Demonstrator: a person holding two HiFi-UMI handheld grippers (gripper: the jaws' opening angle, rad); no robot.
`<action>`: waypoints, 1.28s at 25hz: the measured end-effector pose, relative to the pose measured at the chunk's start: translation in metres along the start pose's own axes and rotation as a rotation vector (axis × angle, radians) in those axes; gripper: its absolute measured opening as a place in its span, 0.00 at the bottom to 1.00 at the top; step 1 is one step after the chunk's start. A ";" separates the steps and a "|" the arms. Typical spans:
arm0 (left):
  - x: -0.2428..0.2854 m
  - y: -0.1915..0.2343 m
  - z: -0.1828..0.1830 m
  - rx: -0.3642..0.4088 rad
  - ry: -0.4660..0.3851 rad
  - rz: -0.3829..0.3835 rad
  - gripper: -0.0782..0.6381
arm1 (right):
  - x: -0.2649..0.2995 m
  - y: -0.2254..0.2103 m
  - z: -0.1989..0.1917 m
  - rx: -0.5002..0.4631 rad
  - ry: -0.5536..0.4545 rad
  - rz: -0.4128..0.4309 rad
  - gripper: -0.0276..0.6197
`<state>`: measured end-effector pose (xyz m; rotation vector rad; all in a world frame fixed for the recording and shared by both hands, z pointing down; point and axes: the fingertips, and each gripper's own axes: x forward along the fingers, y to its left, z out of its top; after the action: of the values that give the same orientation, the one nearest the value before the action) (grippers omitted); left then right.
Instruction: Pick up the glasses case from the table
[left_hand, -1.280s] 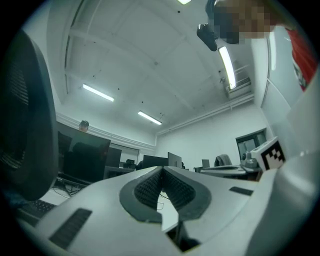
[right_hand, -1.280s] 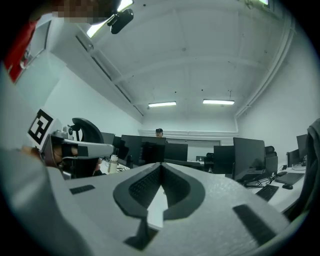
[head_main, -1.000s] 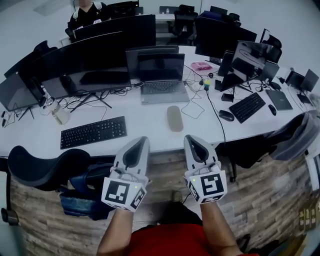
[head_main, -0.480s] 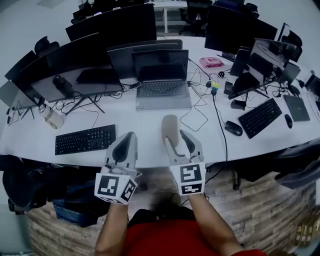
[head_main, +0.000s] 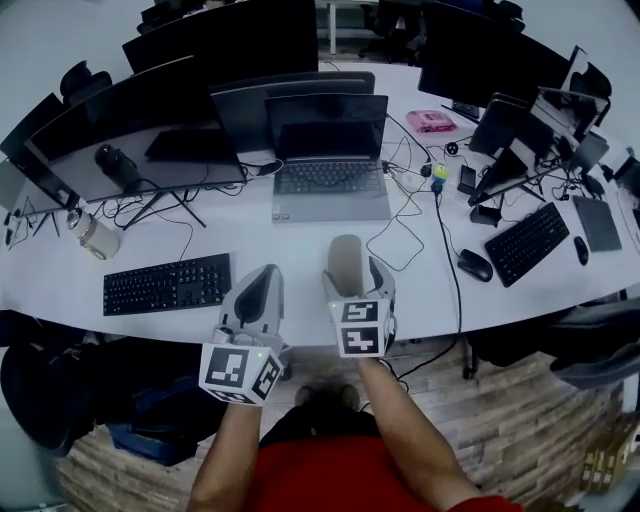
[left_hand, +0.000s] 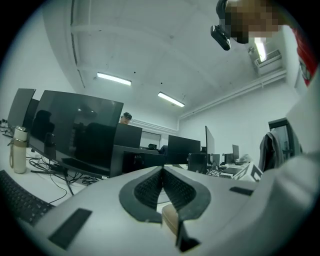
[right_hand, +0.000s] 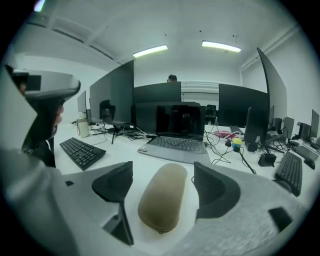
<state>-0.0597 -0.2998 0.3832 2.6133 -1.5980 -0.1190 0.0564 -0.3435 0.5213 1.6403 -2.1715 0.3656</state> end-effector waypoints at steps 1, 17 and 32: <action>0.002 0.002 -0.003 -0.005 0.008 -0.002 0.12 | 0.008 -0.002 -0.005 0.006 0.025 -0.011 0.62; 0.015 0.028 -0.023 -0.055 0.073 -0.011 0.12 | 0.080 -0.006 -0.070 0.117 0.299 -0.045 0.72; 0.010 0.011 -0.021 -0.034 0.066 -0.056 0.12 | 0.035 -0.026 -0.022 0.122 0.104 0.028 0.68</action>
<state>-0.0628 -0.3128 0.4049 2.6082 -1.4901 -0.0623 0.0762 -0.3716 0.5562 1.6171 -2.1341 0.5890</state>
